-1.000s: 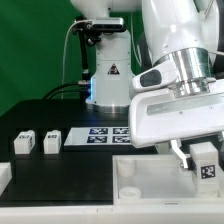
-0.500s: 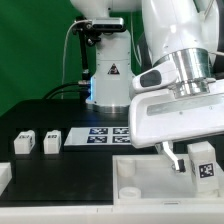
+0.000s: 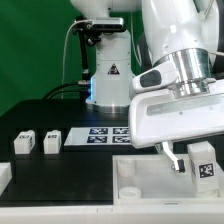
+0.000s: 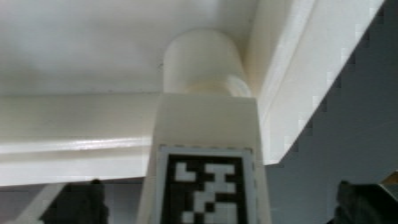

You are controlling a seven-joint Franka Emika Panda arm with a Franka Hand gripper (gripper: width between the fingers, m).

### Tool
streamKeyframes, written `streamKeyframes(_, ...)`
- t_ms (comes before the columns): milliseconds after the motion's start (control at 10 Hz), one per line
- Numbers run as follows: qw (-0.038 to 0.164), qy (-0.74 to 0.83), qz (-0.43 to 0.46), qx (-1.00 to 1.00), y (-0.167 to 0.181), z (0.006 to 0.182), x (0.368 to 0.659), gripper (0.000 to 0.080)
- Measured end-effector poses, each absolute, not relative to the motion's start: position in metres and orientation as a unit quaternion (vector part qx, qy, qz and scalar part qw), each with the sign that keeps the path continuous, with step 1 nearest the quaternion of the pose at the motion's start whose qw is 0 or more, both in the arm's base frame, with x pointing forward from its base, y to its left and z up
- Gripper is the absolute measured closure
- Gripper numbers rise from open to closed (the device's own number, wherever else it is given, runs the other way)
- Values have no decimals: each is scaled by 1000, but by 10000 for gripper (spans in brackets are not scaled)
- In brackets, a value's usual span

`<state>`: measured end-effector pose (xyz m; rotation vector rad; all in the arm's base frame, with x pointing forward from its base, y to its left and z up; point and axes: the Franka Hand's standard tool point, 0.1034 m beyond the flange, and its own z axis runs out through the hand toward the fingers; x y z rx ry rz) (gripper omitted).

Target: Assemble one leg

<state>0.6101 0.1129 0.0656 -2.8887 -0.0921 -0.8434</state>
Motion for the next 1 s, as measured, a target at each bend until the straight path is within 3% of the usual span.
streamKeyframes(200, 65, -32, -267, -961, 109, 84, 615, 151)
streamKeyframes(500, 68, -31, -222, -972, 102, 90, 625, 151)
streamKeyframes(1000, 100, -43, 42, -993, 109, 84, 608, 151)
